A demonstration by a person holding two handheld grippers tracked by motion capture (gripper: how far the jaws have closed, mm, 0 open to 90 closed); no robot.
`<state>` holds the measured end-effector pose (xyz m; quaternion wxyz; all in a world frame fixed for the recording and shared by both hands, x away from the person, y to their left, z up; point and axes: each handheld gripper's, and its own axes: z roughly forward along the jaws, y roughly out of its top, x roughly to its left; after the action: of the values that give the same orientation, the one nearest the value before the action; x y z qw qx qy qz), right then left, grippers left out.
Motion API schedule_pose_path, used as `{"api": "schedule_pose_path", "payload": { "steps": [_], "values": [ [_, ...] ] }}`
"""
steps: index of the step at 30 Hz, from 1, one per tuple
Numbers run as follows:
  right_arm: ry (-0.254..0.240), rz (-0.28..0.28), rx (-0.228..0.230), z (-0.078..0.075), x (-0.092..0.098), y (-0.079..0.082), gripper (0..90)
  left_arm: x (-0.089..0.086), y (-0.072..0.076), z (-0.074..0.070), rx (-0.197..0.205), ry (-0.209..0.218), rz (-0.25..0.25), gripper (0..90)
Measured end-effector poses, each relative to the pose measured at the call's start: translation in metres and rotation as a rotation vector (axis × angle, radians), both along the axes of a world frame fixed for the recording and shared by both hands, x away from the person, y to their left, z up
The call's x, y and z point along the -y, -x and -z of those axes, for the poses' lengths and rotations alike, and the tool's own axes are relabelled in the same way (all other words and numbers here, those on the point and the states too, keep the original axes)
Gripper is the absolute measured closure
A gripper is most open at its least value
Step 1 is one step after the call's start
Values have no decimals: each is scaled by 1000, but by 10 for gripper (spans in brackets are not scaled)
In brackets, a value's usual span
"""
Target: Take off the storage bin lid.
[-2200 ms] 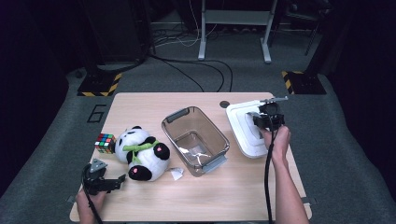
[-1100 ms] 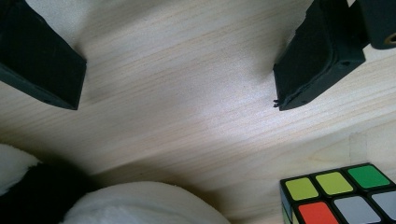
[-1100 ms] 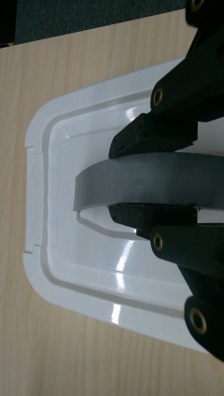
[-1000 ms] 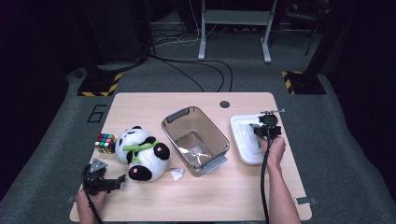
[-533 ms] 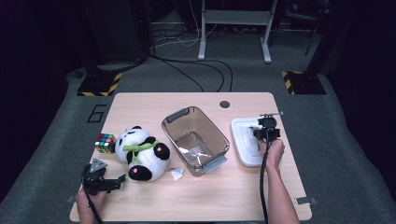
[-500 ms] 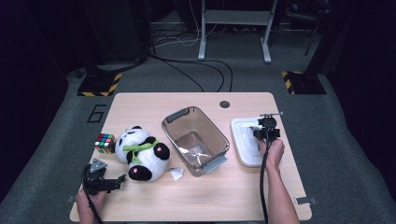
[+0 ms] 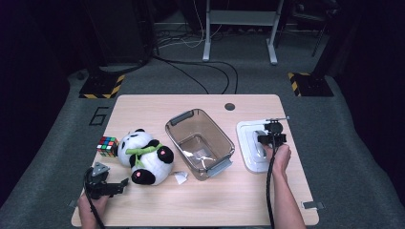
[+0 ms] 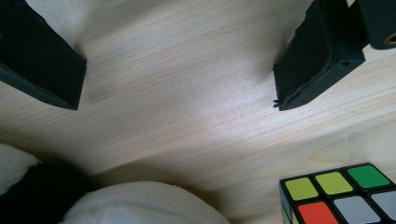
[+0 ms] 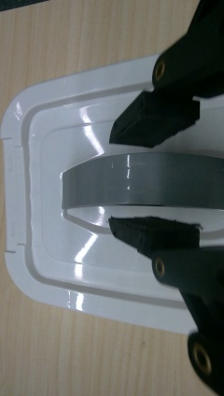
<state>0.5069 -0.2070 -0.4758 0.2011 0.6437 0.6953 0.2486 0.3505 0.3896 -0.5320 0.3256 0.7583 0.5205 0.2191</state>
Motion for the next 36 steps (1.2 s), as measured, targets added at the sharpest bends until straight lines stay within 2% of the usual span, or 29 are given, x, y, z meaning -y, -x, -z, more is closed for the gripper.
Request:
{"api": "schedule_pose_path", "payload": {
  "steps": [3, 6, 11, 13, 16, 22, 23, 29, 35, 36],
  "values": [
    [-2, -10, 18, -4, 1, 5, 297, 0, 0, 0, 0, 0, 0, 21],
    [-39, -32, 28, -10, 2, 12, 165, 0, 0, 0, 0, 0, 0, 22],
    [-82, -115, 78, -24, -5, 35, 80, -1, 0, 0, 1, -10, 6, 22],
    [-86, -143, 104, -28, -8, 46, 52, -1, 0, 0, 1, -10, 6, 22],
    [-71, -170, 116, -29, -15, 60, 23, -1, 0, 0, 1, -10, 6, 22],
    [-50, -223, 132, -17, -31, 88, 0, -1, 0, 0, 1, -10, 6, 22],
    [-32, -233, 138, -13, -33, 93, 0, -1, 0, 0, 1, -10, 6, 22],
    [-37, -300, 130, 9, -52, 119, 0, -1, 0, -1, -2, -11, 8, 22],
    [-30, -363, 128, 31, -70, 138, 0, -1, 0, -1, 0, -13, 6, 22],
    [-23, -376, 130, 33, -72, 140, 0, 0, 0, 0, 8, 3, -7, 22]
  ]
}}
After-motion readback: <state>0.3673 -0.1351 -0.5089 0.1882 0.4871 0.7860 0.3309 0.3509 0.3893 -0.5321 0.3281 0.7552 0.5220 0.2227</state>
